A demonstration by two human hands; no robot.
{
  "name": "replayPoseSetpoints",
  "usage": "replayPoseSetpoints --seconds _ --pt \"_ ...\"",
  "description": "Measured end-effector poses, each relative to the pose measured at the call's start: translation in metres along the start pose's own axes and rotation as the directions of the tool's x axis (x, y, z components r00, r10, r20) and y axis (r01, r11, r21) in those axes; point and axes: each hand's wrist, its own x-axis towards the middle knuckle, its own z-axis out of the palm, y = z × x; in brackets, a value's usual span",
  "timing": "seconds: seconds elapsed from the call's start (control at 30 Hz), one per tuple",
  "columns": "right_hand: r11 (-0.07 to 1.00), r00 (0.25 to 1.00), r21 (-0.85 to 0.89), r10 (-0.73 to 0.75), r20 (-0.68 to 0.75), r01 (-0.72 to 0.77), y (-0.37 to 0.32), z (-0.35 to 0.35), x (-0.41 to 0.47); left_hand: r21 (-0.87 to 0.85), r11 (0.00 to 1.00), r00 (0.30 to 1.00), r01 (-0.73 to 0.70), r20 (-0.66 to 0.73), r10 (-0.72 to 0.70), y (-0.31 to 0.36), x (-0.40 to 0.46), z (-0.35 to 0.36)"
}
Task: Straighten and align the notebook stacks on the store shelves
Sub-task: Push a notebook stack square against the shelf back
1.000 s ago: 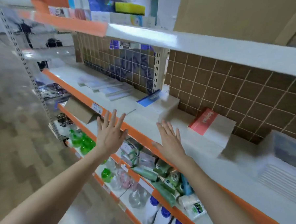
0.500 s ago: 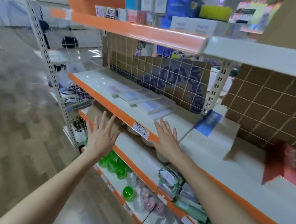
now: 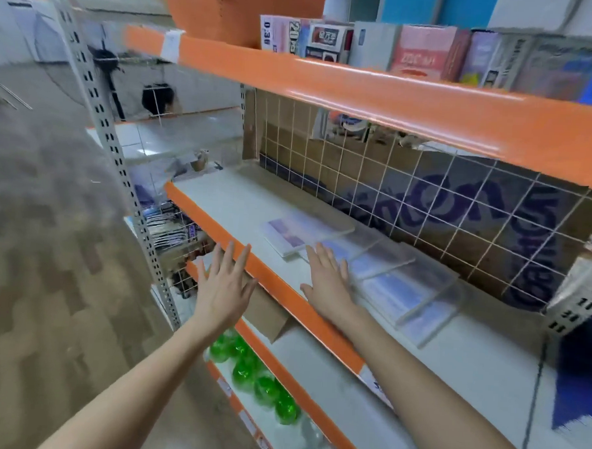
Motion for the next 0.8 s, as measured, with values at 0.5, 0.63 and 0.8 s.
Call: replayPoseSetpoints --seconds 0.5,0.63,0.8 --pt "0.919 0.948 -0.233 0.303 -0.094 -0.317 -0.062 0.054 0.117 -0.196 0.896 0.876 -0.399 0.208 0.435 -0.039 0.172 0.053" --pt "0.855 0.898 -0.279 0.433 -0.080 -0.437 -0.077 0.054 0.137 -0.206 0.835 0.801 -0.509 0.241 0.548 -0.046 0.196 0.058" --pt "0.777 0.812 -0.272 0.582 -0.031 -0.567 -0.096 0.056 0.157 -0.236 0.791 0.745 -0.565 0.266 0.612 -0.053 0.212 0.062"
